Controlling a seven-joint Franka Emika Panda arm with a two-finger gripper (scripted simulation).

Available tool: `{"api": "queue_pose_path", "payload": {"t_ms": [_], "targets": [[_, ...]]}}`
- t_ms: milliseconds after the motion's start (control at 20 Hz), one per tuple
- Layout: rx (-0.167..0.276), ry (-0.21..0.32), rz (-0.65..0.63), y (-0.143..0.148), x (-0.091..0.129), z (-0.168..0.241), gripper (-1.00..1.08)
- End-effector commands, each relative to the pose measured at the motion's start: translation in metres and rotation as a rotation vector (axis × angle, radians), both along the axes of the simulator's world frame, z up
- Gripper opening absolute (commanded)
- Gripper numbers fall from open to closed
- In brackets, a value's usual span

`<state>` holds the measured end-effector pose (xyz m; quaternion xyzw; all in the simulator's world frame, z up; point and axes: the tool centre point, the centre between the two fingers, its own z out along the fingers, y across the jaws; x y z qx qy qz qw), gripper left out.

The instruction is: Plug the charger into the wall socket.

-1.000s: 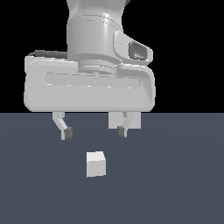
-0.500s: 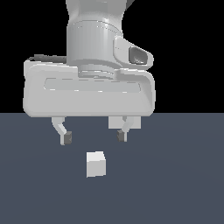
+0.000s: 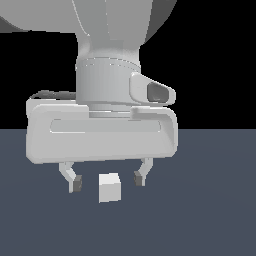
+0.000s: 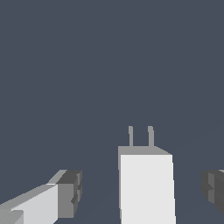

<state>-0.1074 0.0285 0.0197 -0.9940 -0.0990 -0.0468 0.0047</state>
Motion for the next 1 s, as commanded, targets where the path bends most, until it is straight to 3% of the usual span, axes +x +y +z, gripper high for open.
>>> {"api": "queue_pose_path", "payload": {"t_ms": [0,150,200,950], "targets": [[0.000,-0.001,0.000,0.0001,0.0005,-0.0058,1.00],[0.000,-0.001,0.000,0.0000,0.0006,-0.0080,1.00],[0.000,-0.001,0.000,0.0000,0.0006,-0.0080,-1.00],[0.000,-0.001,-0.008,-0.0036,0.0047,-0.0028,-1.00]]}}
